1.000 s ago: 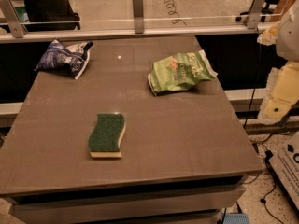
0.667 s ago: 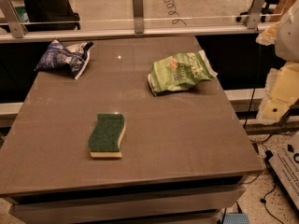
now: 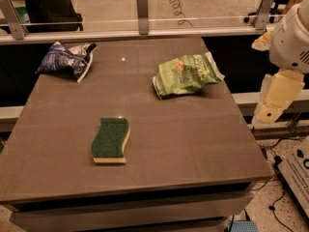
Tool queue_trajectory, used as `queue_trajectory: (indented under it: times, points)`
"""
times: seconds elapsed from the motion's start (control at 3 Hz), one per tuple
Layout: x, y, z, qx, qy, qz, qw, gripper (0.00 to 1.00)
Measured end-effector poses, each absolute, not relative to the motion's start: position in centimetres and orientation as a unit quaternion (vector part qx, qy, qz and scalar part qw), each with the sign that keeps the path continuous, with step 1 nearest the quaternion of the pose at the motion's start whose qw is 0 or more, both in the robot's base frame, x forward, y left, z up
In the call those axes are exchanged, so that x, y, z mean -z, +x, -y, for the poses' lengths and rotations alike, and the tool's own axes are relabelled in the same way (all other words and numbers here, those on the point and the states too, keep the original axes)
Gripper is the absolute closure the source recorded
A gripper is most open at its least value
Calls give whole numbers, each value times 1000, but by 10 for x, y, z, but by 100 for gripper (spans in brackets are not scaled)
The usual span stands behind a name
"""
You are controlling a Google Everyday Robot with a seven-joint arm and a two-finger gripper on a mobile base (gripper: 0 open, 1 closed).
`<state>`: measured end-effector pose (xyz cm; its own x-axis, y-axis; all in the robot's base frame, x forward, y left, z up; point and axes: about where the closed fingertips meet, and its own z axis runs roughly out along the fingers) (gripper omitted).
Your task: Move green jalapeno chip bag near blue chip bag
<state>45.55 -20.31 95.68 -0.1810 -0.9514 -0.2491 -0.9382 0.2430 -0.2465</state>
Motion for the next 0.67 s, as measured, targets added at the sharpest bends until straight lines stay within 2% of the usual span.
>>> queue_trajectory:
  times: [0.67]
  points:
    - [-940,492,186,16,-639,-739,214,0]
